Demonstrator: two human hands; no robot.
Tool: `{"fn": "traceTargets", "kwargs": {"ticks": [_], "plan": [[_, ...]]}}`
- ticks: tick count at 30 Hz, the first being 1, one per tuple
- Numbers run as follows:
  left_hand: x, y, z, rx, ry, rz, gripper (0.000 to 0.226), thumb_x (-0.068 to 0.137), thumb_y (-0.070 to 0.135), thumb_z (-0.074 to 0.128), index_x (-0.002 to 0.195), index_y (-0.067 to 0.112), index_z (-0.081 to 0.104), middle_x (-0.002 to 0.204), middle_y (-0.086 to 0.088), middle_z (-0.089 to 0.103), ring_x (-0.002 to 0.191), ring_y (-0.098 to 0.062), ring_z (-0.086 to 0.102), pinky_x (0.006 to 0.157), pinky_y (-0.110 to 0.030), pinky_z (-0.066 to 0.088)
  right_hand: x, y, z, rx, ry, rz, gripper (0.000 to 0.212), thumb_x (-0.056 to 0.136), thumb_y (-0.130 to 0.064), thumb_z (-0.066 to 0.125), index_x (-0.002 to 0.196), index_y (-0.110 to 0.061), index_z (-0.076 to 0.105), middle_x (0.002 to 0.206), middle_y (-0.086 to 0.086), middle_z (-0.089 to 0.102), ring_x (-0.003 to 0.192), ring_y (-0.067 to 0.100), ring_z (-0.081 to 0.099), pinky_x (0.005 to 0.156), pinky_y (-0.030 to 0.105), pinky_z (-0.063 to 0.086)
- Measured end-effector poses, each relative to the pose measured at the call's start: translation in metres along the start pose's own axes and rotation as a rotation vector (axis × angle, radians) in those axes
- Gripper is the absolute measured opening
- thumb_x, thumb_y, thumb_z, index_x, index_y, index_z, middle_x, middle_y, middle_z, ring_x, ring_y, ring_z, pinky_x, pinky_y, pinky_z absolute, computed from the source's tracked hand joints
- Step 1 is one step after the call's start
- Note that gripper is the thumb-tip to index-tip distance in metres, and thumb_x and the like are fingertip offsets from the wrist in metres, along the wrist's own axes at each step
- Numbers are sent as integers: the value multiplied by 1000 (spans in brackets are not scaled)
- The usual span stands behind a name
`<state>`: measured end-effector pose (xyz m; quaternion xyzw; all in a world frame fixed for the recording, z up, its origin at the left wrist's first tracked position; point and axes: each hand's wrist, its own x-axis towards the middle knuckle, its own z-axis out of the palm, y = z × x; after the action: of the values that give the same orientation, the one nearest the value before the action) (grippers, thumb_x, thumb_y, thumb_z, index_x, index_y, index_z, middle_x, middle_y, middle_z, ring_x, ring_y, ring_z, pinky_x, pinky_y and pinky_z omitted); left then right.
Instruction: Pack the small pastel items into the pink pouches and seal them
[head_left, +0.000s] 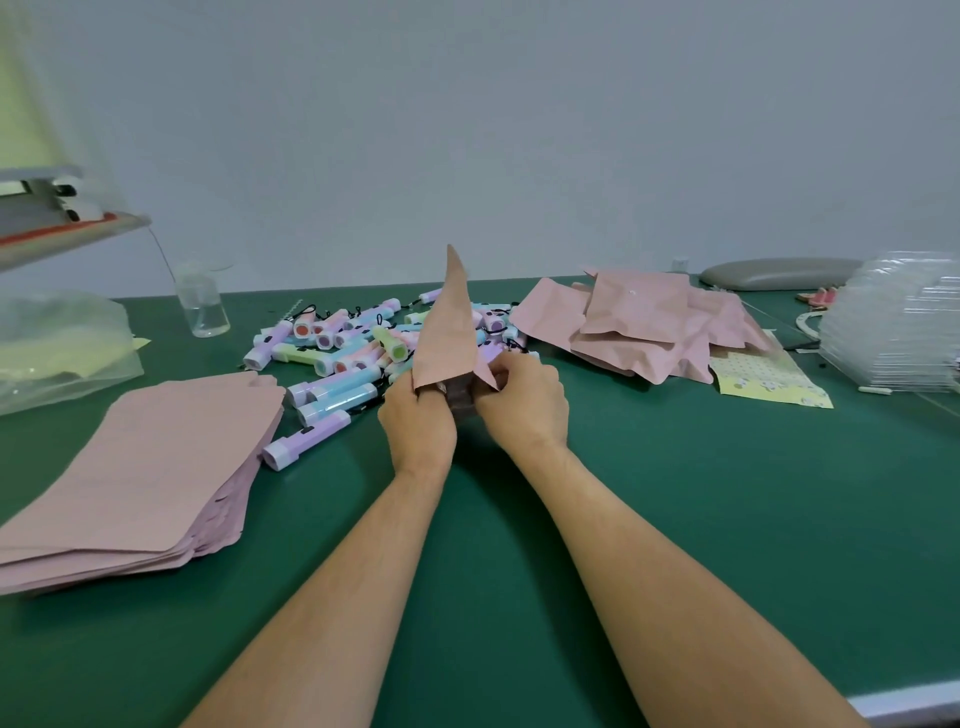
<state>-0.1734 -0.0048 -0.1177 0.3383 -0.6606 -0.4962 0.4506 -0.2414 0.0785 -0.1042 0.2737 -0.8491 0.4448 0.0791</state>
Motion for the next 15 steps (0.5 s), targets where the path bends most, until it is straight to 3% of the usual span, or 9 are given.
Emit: {"fn": "traceTargets", "kwargs": {"ticks": [3, 6, 10, 12, 15], "plan": [[0, -1, 0, 3, -136, -11, 25, 99, 9, 54, 114, 23, 69, 83, 19, 66, 78, -12, 63, 59, -18, 46, -1, 0, -1, 6, 18, -73, 23, 91, -32, 61, 74, -31, 46, 71, -9, 57, 71, 24, 56, 56, 30, 37], [-1, -3, 1, 45, -221, 44, 26, 98, 16, 58, 109, 39, 63, 75, 26, 69, 80, -8, 66, 54, -9, 47, -1, -1, -4, -32, 54, -120, 17, 91, -35, 58, 80, -32, 46, 68, -13, 49, 70, 25, 52, 60, 35, 42], [-2, -3, 2, 70, -213, 60, 51, 101, 20, 49, 152, 28, 48, 82, 21, 64, 71, 3, 63, 51, -8, 44, 0, -1, -7, 10, -20, -240, 20, 94, -33, 57, 78, -27, 48, 67, -10, 55, 66, 23, 52, 59, 38, 46], [2, -3, 1, -31, -146, 35, 42, 103, 19, 48, 144, 23, 56, 98, 10, 70, 75, 0, 65, 54, -11, 45, 0, 0, -8, 5, -117, -303, 7, 94, -29, 59, 90, -23, 58, 77, -5, 66, 72, 24, 58, 63, 40, 51], [8, -5, -2, -176, -40, -72, 36, 101, 14, 51, 131, 22, 68, 113, 0, 72, 86, -4, 65, 59, -16, 47, 0, 1, -5, -85, -171, -357, 11, 94, -31, 58, 98, -21, 61, 83, -5, 69, 78, 25, 60, 70, 44, 55]]}}
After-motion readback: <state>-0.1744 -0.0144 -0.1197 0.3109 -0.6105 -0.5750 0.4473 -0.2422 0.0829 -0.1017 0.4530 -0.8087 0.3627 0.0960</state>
